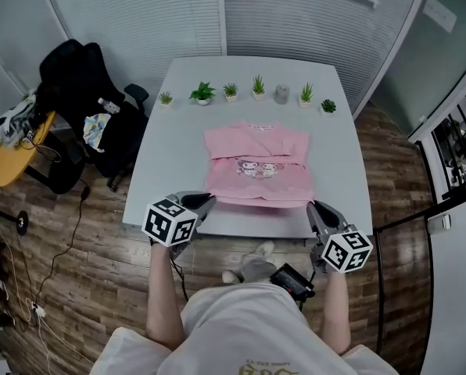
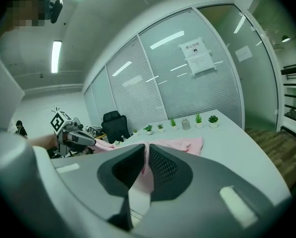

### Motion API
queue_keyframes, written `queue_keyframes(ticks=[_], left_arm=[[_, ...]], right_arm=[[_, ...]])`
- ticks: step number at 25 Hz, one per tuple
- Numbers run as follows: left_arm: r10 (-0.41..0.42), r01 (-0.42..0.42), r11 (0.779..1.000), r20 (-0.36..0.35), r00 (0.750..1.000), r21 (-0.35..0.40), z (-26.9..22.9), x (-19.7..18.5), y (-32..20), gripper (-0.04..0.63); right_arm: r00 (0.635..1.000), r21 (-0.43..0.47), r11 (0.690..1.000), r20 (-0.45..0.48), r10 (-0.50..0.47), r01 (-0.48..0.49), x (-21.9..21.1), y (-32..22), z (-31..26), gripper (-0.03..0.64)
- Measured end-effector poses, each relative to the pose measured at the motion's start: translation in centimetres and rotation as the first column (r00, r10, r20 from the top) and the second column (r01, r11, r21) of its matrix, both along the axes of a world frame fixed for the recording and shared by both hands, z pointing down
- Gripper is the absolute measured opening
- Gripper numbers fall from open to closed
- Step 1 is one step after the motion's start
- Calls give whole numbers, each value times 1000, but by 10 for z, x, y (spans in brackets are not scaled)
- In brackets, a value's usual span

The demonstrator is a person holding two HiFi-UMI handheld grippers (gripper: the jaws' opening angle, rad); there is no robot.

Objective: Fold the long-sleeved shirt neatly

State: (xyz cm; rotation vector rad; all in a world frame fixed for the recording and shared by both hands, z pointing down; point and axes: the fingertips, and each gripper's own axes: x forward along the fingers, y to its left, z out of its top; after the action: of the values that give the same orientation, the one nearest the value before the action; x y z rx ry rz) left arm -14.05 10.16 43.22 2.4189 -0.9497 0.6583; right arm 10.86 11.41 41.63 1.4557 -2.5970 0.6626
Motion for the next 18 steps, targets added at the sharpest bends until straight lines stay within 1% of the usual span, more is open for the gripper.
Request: queue_keyframes(ticks=[6, 8, 15, 18], left_arm=[[5, -5, 1000, -38, 999, 22, -14, -8, 4, 38], [2, -1, 1000, -41, 999, 30, -18, -11, 2, 38], [-6, 6, 1000, -25, 1000, 19, -9, -11, -21, 38], [-9, 9, 1000, -31, 999, 11, -6, -11, -36, 38]], right_arm=[[1000, 46, 999, 11, -7, 7, -8, 8, -19, 44], [1000, 63, 998, 23, -6, 4, -9, 6, -23, 44], [1000, 48, 999, 26, -1, 0, -10, -15, -19, 44], [1000, 37, 999, 31, 1, -3, -10, -31, -15, 44]])
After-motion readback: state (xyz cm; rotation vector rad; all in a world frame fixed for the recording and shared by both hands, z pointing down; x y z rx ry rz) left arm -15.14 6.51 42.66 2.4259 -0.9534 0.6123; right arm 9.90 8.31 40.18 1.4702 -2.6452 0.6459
